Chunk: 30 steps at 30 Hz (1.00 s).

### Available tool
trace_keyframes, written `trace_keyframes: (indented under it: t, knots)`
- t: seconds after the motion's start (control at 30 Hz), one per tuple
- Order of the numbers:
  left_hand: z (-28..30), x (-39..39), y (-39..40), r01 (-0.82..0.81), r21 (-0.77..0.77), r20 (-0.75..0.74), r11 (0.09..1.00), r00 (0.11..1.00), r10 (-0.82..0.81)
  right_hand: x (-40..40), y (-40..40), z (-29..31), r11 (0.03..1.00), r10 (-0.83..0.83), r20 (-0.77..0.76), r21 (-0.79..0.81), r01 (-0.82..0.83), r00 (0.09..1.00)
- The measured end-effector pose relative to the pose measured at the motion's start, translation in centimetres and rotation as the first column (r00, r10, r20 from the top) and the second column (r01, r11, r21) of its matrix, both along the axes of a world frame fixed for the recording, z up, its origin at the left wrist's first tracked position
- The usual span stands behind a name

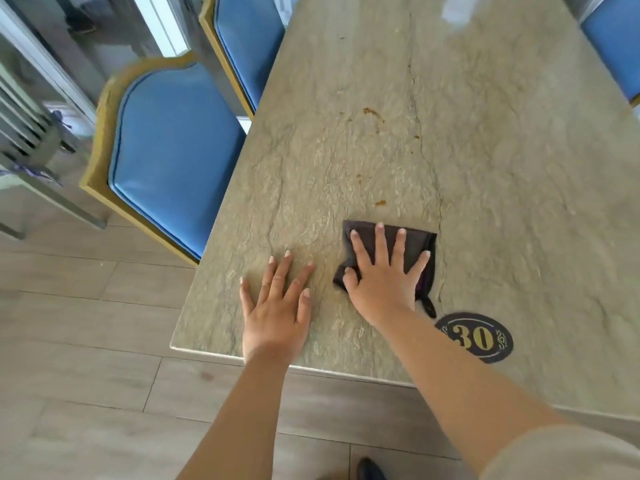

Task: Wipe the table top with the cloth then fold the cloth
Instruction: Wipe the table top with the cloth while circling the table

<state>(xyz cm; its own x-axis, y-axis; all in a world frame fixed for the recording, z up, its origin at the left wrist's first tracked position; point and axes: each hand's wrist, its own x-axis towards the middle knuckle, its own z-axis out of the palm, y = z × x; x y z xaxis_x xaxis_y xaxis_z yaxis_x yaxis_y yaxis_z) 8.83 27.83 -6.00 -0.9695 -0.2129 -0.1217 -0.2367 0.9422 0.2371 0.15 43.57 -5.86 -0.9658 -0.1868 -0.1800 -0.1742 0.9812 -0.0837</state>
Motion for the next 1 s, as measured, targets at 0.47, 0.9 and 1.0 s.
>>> trace_keyframes:
  t: [0.47,0.9,1.0]
  knots:
    - [1.8,-2.0,-5.8,0.262,0.195,0.008,0.945,0.963,-0.269,5.9,1.2,-0.4,0.932,-0.363,-0.075,-0.039,0.361,0.929]
    - [0.4,-9.0,-16.3,0.53,0.38,0.185,0.758,0.759,-0.624,11.8,-12.5,-0.7,0.967,0.25,-0.112,-0.025,-0.254,0.962]
    - [-0.4,-10.0,-16.5,0.4,0.537,0.194,0.743,0.799,-0.57,8.0,-9.7,-0.3,0.984,-0.18,-0.057,-0.009,0.18,0.982]
